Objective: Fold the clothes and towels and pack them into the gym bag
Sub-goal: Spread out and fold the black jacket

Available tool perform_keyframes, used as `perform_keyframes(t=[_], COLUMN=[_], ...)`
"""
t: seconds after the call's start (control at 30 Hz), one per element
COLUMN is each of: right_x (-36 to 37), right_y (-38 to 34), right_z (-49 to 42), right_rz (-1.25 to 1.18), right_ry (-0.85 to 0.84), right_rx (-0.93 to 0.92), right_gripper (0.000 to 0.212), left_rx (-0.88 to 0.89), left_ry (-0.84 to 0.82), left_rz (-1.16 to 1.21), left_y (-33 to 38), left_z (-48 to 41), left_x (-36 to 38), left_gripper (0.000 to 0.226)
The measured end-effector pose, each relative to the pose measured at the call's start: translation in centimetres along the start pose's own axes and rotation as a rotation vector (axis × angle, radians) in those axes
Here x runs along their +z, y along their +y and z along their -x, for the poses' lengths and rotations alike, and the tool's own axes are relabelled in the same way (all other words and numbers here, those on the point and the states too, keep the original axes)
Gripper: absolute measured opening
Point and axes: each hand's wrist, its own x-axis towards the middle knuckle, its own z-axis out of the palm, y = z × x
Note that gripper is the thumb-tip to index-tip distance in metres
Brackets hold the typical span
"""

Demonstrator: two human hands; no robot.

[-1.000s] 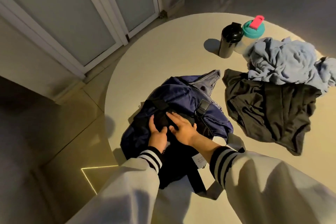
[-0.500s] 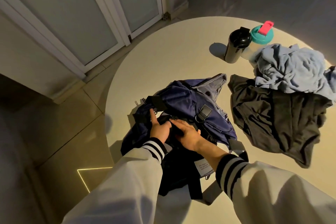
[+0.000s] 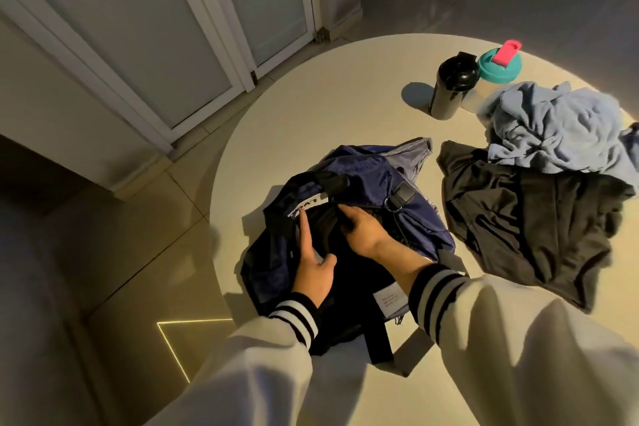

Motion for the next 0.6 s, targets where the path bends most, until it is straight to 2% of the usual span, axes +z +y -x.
perform_keyframes(t=[0.17, 0.2, 0.27, 0.33, 0.4, 0.47, 0.6], right_x=[-0.7, -0.7, -0.9, -1.0, -0.9, -1.3, -1.9], right_y=[2.1, 2.9, 4.6, 6.4, 7.9, 8.4, 8.0], right_z=[3.8, 4.5, 5.6, 6.3, 6.8, 7.1, 8.0], right_rz=[-0.039, -0.013, 0.043, 0.162, 0.297, 0.314, 0.264], right_ry=[0.192, 0.236, 0.296, 0.224, 0.067, -0.033, -0.054], right_rx=[-0.021, -0.012, 0.011, 0.085, 0.158, 0.202, 0.254], right_gripper=[0.041, 0.039, 0.038, 0.044, 0.053, 0.055, 0.054], left_rx=[-0.118, -0.138, -0.165, -0.203, -0.244, -0.268, -0.281], left_ry=[-0.149, -0.181, -0.234, -0.26, -0.24, -0.178, -0.098], left_rz=[-0.276, -0.323, -0.401, -0.504, -0.59, -0.627, -0.595], left_y=[-1.6, -1.7, -1.8, -1.6, -1.5, -2.0, -3.2], left_z=[0.3, 0.3, 0.4, 0.3, 0.0, -0.5, -1.6], left_x=[2.3, 2.9, 3.9, 4.7, 5.1, 5.3, 5.1], left_gripper=[0.068, 0.066, 0.075, 0.089, 0.097, 0.103, 0.113])
